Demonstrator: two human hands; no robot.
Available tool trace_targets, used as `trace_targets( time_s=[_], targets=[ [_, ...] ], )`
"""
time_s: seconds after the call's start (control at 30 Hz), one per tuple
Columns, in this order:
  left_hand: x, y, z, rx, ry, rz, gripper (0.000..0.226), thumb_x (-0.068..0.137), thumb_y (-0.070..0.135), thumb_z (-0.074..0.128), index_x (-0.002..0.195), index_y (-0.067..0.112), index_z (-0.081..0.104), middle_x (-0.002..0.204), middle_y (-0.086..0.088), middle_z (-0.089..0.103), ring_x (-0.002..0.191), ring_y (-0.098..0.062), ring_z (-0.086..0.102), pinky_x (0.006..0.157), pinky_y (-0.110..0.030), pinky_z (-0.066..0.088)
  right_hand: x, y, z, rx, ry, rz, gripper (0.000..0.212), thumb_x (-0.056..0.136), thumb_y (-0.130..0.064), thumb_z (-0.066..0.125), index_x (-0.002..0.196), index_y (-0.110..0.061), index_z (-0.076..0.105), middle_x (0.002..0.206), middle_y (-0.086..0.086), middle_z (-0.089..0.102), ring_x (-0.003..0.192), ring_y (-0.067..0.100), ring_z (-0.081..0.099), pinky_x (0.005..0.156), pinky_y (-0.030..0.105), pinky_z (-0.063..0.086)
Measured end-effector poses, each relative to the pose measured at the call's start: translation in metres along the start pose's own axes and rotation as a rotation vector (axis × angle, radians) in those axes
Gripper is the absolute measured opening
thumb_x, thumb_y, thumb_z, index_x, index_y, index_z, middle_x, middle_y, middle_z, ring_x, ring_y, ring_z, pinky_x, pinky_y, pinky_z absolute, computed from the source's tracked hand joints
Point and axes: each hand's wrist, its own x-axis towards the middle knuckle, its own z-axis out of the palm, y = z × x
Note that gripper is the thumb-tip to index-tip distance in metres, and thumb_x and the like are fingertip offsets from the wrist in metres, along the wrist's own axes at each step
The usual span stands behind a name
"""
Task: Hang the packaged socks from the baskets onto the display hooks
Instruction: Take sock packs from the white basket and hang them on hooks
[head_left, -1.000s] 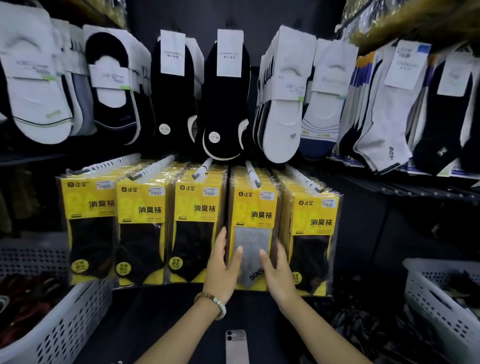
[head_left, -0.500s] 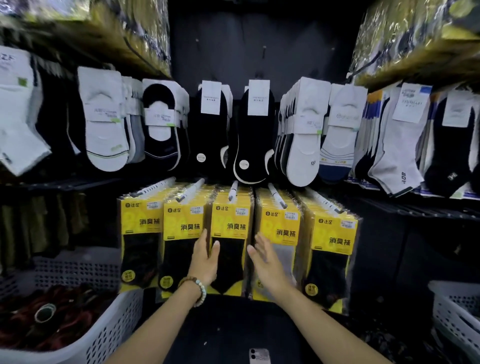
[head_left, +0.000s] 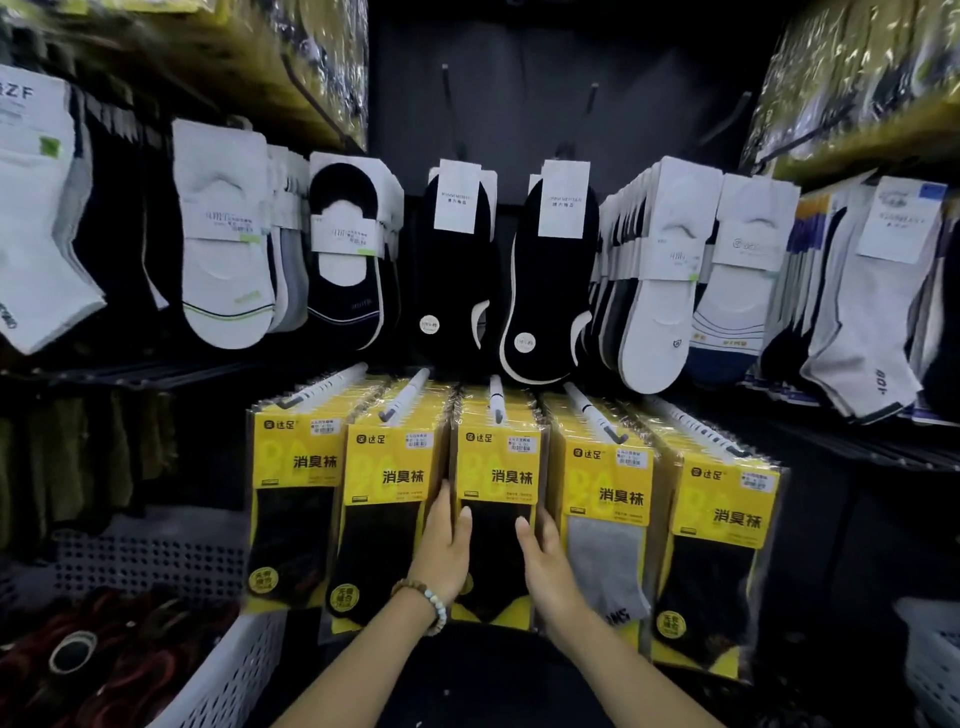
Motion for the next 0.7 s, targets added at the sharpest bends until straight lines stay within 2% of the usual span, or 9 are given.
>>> trace_targets(
  time_s=[0.1, 0.2, 0.37, 0.47, 0.57, 0.63, 0.7],
  targets=[
    [0.000, -0.011, 0.007, -0.007, 0.002, 0.018, 0.060, 0.099, 0.034, 0.031, 0.149, 0.020, 0.000, 0.155, 0.005, 0.010, 0.142, -0.011, 0.013, 0.107, -0.021, 0.018, -0.004, 0.016, 0.003, -0.028, 0.017, 0.006, 0.057, 0.098, -0.038, 0.045, 0.148, -0.024, 0.024, 0.147, -0.003, 0.038, 0.137, 0.015, 0.034, 0.100, 0.021, 0.028],
    [0.004, -0.017, 0.009, 0.027, 0.033, 0.017, 0.059, 0.099, 0.025, 0.037, 0.149, 0.018, 0.007, 0.155, 0.002, 0.016, 0.141, -0.012, 0.018, 0.110, -0.024, 0.021, -0.002, 0.025, 0.006, -0.071, 0.026, 0.026, 0.056, 0.098, -0.038, 0.046, 0.148, -0.021, 0.027, 0.145, -0.001, 0.041, 0.136, 0.017, 0.037, 0.103, 0.023, 0.030],
    [-0.011, -0.011, 0.005, -0.029, 0.053, 0.013, 0.065, 0.095, 0.027, 0.048, 0.149, 0.016, 0.012, 0.153, 0.001, 0.024, 0.139, -0.013, 0.025, 0.112, -0.030, 0.028, -0.007, 0.020, 0.003, -0.047, 0.036, -0.003, 0.048, 0.097, -0.030, 0.050, 0.142, -0.017, 0.037, 0.138, 0.001, 0.051, 0.128, 0.018, 0.047, 0.106, 0.032, 0.039],
    [-0.032, -0.006, -0.007, -0.082, 0.073, 0.056, 0.066, 0.093, 0.028, 0.051, 0.148, 0.020, 0.016, 0.150, 0.007, 0.027, 0.136, -0.008, 0.028, 0.110, -0.024, 0.029, -0.015, 0.008, -0.002, -0.040, 0.018, -0.062, 0.043, 0.096, -0.028, 0.053, 0.137, -0.019, 0.043, 0.130, -0.005, 0.055, 0.127, 0.014, 0.049, 0.099, 0.024, 0.042],
    [-0.045, 0.005, -0.027, -0.119, 0.114, 0.097, 0.058, 0.093, 0.025, 0.052, 0.145, 0.021, 0.026, 0.141, 0.013, 0.036, 0.127, 0.000, 0.035, 0.102, -0.016, 0.031, -0.021, -0.012, -0.006, -0.036, 0.012, -0.113, 0.051, 0.096, -0.026, 0.053, 0.143, -0.019, 0.035, 0.131, -0.015, 0.046, 0.125, 0.004, 0.040, 0.096, 0.015, 0.033],
    [-0.047, 0.015, -0.044, -0.109, 0.186, 0.131, 0.049, 0.094, 0.022, 0.051, 0.140, 0.022, 0.035, 0.134, 0.014, 0.043, 0.122, -0.001, 0.042, 0.096, -0.014, 0.036, -0.026, -0.025, -0.007, -0.051, 0.019, -0.137, 0.063, 0.096, -0.025, 0.054, 0.150, -0.016, 0.023, 0.149, -0.005, 0.035, 0.136, 0.009, 0.031, 0.105, 0.022, 0.028],
    [-0.045, 0.022, -0.062, -0.073, 0.274, 0.149, 0.044, 0.094, 0.021, 0.050, 0.137, 0.023, 0.040, 0.131, 0.014, 0.046, 0.119, -0.003, 0.045, 0.097, -0.018, 0.037, -0.033, -0.037, -0.007, -0.103, 0.051, -0.199, 0.066, 0.095, -0.026, 0.054, 0.151, -0.021, 0.020, 0.155, -0.002, 0.026, 0.144, 0.015, 0.022, 0.113, 0.029, 0.023]
  ],
)
